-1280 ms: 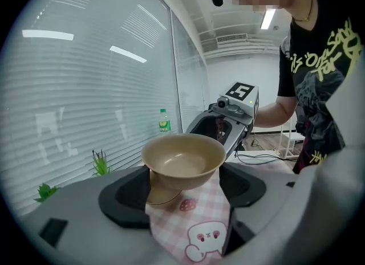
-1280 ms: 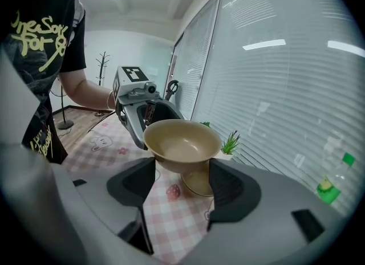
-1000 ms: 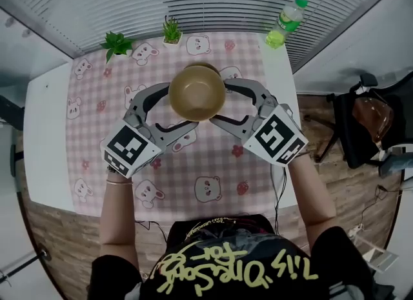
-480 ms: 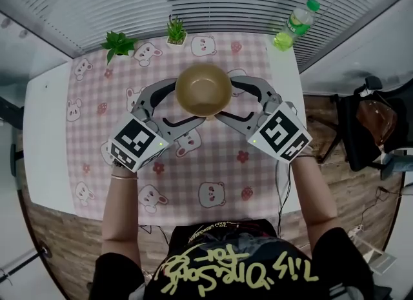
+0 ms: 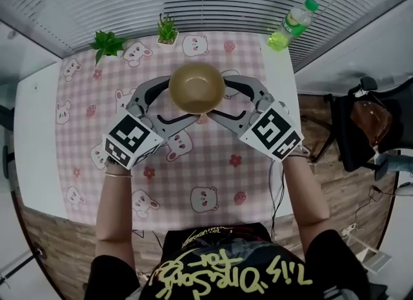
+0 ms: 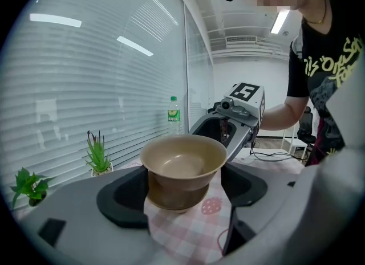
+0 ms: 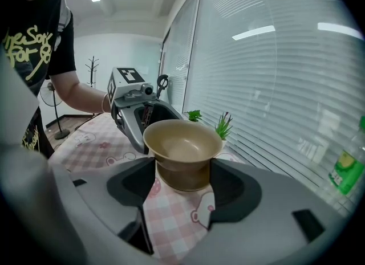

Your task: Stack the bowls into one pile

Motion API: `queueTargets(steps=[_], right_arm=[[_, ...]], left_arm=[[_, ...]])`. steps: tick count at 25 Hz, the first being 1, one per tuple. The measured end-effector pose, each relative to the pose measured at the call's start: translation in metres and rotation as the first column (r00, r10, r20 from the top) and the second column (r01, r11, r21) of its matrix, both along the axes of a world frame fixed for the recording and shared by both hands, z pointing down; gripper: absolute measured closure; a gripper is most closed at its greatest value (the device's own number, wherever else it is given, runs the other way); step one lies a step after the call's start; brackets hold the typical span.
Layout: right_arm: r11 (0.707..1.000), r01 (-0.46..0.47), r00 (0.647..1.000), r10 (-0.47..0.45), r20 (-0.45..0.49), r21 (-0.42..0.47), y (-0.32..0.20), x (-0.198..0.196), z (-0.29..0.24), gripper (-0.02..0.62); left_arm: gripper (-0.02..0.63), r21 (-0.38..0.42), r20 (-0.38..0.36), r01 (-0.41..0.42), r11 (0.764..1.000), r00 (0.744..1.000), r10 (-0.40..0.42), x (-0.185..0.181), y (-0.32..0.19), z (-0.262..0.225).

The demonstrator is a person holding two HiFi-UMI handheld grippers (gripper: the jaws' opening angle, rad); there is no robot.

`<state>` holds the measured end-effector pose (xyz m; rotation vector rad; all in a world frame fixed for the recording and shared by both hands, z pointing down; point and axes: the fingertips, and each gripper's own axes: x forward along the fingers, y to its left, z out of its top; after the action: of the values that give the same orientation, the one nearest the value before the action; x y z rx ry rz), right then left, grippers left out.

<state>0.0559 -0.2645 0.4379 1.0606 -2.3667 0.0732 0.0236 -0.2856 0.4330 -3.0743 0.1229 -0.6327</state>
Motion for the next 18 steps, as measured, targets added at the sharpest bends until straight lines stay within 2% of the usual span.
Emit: queueTargets(steps=[11, 18], right_arm=[[0.999, -0.01, 1.0, 0.01, -0.009, -0.032, -0.007, 0.001, 0.015, 0.298], [0.998, -0.012, 1.0, 0.012, -0.009, -0.064, -0.009, 0.0, 0.028, 0.298]], left_arm=[[0.196, -0.011, 0.025, 0.028, 1.0, 0.999, -0.028, 0.004, -0.007, 0.016], [0.192, -0.006, 0.07, 0.039, 0.999, 0.997, -0.039, 0.003, -0.009, 0.028]])
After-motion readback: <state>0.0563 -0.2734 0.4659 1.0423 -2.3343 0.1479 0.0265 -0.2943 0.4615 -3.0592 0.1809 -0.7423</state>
